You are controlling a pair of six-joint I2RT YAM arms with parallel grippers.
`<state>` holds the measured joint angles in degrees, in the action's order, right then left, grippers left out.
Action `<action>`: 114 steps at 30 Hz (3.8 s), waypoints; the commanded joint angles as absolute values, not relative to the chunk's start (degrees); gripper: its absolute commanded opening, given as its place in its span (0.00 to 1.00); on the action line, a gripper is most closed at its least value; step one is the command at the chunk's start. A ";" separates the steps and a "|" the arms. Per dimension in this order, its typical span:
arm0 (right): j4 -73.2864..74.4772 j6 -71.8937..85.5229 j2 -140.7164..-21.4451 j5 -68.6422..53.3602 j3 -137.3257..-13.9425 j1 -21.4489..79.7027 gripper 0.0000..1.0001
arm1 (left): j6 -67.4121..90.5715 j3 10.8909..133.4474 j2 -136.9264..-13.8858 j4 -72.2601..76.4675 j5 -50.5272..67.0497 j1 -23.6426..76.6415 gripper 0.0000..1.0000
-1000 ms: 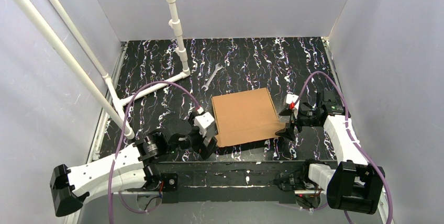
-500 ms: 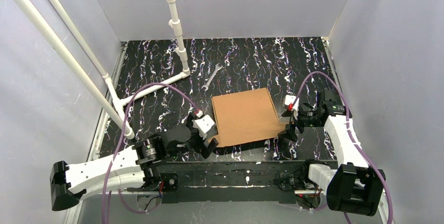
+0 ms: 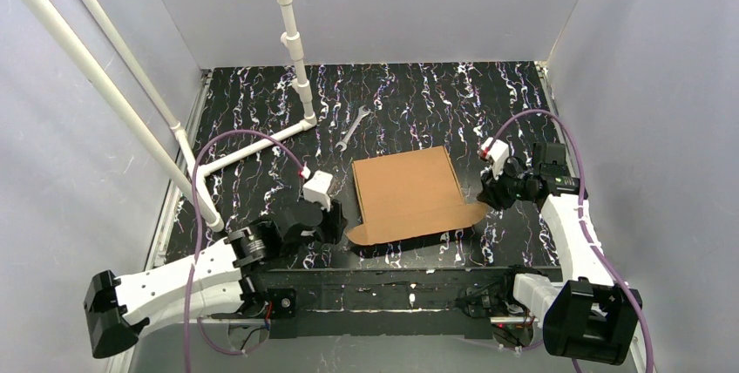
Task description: Fold the paper box
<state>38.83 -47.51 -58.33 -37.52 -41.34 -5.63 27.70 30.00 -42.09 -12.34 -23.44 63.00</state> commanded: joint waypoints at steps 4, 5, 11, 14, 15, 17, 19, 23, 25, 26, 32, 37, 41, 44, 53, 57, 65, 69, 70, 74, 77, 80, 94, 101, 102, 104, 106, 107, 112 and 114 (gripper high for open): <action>33.80 -41.36 -58.72 -31.60 -39.16 -4.99 0.25 | 38.84 31.52 -48.80 -12.86 -18.04 55.55 0.33; 34.36 -42.18 -58.96 -31.51 -38.88 -4.51 0.23 | 39.07 31.36 -49.33 -12.22 -17.23 55.55 0.31; 35.51 -44.86 -61.30 -29.71 -38.07 -0.27 0.20 | 39.88 30.15 -53.21 -6.29 -10.68 55.55 0.27; 36.05 -45.09 -63.43 -29.16 -38.31 2.59 0.19 | 40.82 30.11 -56.40 -5.10 -8.86 55.55 0.26; 36.20 -45.25 -64.06 -28.85 -38.38 3.29 0.18 | 41.07 30.06 -57.53 -4.77 -8.51 55.54 0.26; 36.44 -45.54 -64.85 -28.49 -38.28 4.22 0.18 | 41.50 29.66 -59.30 -3.80 -8.12 55.55 0.26; 36.62 -46.23 -65.39 -28.35 -38.15 5.00 0.18 | 42.02 29.13 -61.18 -2.69 -7.84 55.54 0.26; 37.20 -46.79 -66.08 -28.52 -38.36 5.95 0.18 | 42.42 29.12 -64.46 -1.29 -6.85 55.55 0.26; 37.48 -47.12 -66.18 -28.96 -38.36 5.98 0.19 | 42.80 29.00 -65.42 -0.38 -6.40 55.55 0.26; 37.69 -47.29 -66.20 -28.94 -38.40 5.98 0.19 | 42.96 28.96 -65.66 -0.36 -6.18 55.55 0.26; 39.11 -48.00 -66.61 -27.76 -40.06 5.98 0.24 | 42.92 29.07 -65.26 -0.39 -6.23 55.55 0.27; 39.82 -47.70 -66.25 -26.41 -41.03 5.98 0.28 | 42.33 29.36 -60.80 -3.77 -7.41 55.55 0.29; 40.37 -47.71 -65.15 -25.27 -41.69 5.60 0.34 | 41.98 29.14 -54.25 -7.62 -9.60 55.42 0.38; 41.06 -48.07 -64.01 -25.40 -42.07 5.30 0.38 | 41.95 28.87 -49.43 -9.62 -10.31 55.16 0.51; 42.50 -47.71 -62.55 -26.11 -44.17 4.17 0.45 | 46.01 27.54 -43.01 -6.31 -6.98 53.25 0.98; 42.76 -45.76 -62.23 -29.15 -46.79 3.46 0.56 | 49.44 26.06 -43.23 -1.36 -3.78 51.89 0.98; 29.55 -26.80 -69.48 -39.09 -49.47 2.56 0.98 | 54.33 24.60 -45.40 3.92 -8.64 51.16 0.98; 15.94 -10.04 -75.78 -39.73 -48.41 0.56 0.98 | 55.32 25.12 -47.92 4.42 -10.60 51.00 0.98; 13.42 -6.87 -77.25 -40.31 -48.30 -1.01 0.98 | 55.75 25.06 -48.31 4.62 -10.89 50.92 0.98; 4.57 2.84 -82.97 -45.69 -47.19 -4.71 0.95 | 56.97 24.09 -48.98 5.87 -11.29 50.56 0.98; 1.15 5.59 -86.43 -49.28 -46.39 -4.94 0.81 | 57.47 23.26 -49.00 7.25 -11.23 50.21 0.98; -1.90 7.97 -88.99 -52.08 -45.37 -4.93 0.69 | 57.78 22.71 -49.79 8.21 -10.87 49.73 0.98; -2.68 8.77 -95.46 -54.58 -43.87 -5.70 0.37 | 58.89 20.64 -58.93 20.58 -4.52 45.47 0.98; -1.44 7.36 -97.13 -56.18 -43.64 -7.46 0.29 | 59.08 19.29 -60.03 22.85 -3.74 44.77 0.98; -1.29 7.18 -97.34 -56.49 -43.60 -7.61 0.29 | 58.76 18.92 -60.04 23.37 -3.70 44.74 0.98; -0.84 6.57 -97.63 -56.90 -43.68 -7.66 0.29 | 58.22 18.44 -60.20 24.11 -3.56 44.65 0.98; -0.83 6.43 -97.96 -57.44 -43.76 -7.82 0.28 | 57.77 17.93 -60.22 24.98 -3.48 44.52 0.98; -0.80 6.37 -97.99 -57.52 -43.72 -7.85 0.28 | 57.76 17.63 -60.28 25.29 -3.46 44.49 0.98; -0.79 6.12 -99.11 -58.31 -43.90 -8.38 0.27 | 57.65 16.73 -60.79 27.26 -3.27 44.43 0.98; -0.16 5.48 -100.13 -58.28 -44.25 -8.77 0.26 | 57.45 16.54 -60.98 28.11 -3.25 44.39 0.98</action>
